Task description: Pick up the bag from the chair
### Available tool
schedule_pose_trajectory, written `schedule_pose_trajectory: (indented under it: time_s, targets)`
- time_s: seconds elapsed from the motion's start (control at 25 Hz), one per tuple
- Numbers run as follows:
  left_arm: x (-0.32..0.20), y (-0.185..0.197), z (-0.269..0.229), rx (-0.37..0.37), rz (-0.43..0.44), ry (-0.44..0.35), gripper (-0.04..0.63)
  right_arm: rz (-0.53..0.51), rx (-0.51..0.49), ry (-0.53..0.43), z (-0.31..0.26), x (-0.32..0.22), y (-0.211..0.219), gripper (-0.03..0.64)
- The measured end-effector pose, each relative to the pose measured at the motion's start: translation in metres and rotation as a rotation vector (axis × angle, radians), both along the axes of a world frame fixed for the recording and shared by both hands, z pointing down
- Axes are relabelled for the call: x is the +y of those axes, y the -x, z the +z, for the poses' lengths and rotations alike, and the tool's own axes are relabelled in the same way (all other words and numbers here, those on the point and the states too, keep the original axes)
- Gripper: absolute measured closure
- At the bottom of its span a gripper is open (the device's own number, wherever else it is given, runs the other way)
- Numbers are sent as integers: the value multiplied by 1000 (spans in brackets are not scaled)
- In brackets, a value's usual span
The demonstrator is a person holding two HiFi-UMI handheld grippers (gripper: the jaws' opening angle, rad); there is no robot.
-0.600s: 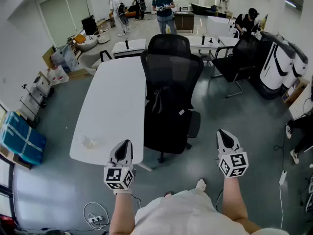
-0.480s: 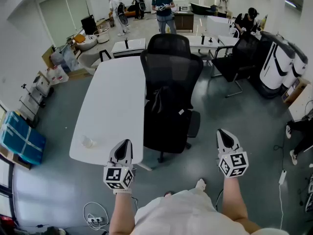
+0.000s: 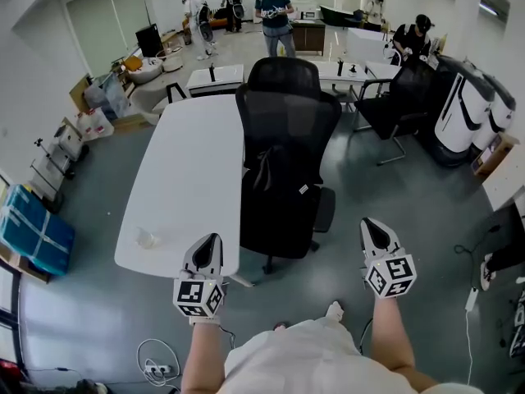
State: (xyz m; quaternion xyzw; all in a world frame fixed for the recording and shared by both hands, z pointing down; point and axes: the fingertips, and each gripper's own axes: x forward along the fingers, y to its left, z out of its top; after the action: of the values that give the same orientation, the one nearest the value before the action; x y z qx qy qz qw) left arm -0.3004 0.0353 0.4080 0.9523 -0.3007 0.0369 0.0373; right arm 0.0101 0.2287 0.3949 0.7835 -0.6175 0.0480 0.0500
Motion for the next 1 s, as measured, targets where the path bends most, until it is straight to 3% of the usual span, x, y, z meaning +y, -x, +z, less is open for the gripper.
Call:
schedule_pose_trajectory:
  time_s: [0.56,1.0]
  targets:
    - [6,-8,12,-9,-3,15,566,-2,5,31,16,3,-5,598]
    - [9,-61,10,-21,-30,12,566,-19,-31,17,21,-1,-65,598]
